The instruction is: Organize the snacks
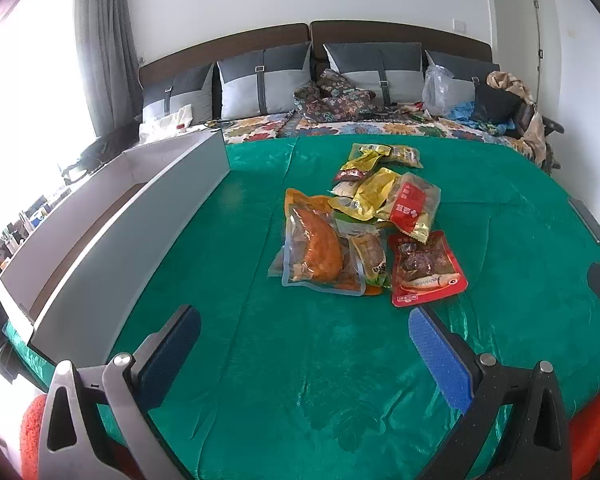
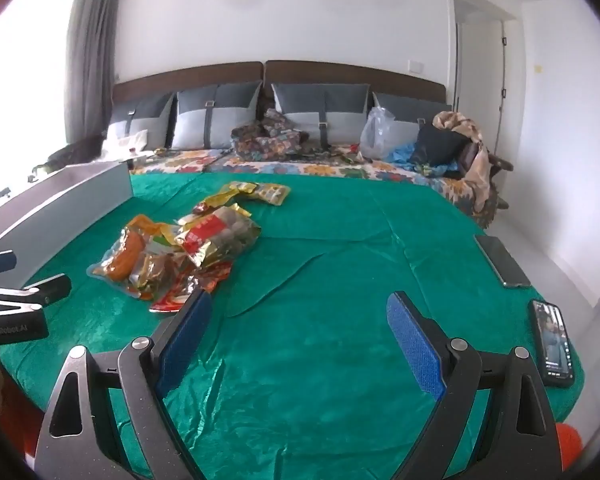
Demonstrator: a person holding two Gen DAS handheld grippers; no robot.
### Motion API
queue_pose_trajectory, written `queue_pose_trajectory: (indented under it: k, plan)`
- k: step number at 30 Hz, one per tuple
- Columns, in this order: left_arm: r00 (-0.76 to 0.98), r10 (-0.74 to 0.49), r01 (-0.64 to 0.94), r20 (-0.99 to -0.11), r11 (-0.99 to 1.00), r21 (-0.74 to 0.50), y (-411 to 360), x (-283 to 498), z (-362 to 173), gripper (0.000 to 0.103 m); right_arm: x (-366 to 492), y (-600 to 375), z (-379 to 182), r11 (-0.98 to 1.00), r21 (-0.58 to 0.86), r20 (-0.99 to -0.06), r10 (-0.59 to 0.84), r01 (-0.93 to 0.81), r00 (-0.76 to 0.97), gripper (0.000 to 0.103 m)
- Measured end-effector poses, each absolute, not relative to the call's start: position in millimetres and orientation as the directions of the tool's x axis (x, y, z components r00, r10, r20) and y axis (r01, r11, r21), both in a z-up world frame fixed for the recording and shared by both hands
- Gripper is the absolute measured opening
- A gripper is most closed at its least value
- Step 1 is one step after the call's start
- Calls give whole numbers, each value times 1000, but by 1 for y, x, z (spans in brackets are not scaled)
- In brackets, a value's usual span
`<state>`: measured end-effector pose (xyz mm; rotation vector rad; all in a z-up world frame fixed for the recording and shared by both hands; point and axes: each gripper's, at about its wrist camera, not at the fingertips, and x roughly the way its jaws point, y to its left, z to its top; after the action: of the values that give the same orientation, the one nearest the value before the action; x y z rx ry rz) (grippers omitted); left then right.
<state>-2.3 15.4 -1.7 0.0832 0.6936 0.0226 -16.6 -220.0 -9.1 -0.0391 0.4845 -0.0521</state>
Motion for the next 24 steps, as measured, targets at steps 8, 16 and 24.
queue_pose_trajectory:
  k: [8, 16, 24]
  plan:
    - [774, 47, -3, -632, 998, 70, 23, -5, -1, 103, -19, -214, -11, 997, -68, -449, -57, 30, 892, 92]
    - [772, 57, -26, -633, 998, 58, 35, -7, -1, 103, -20, -208, -10, 996, -88, -446, -55, 18, 894, 92]
    - [774, 65, -43, -630, 998, 49, 41, -8, -1, 103, -22, -203, -8, 995, -100, -429, -51, 9, 902, 92]
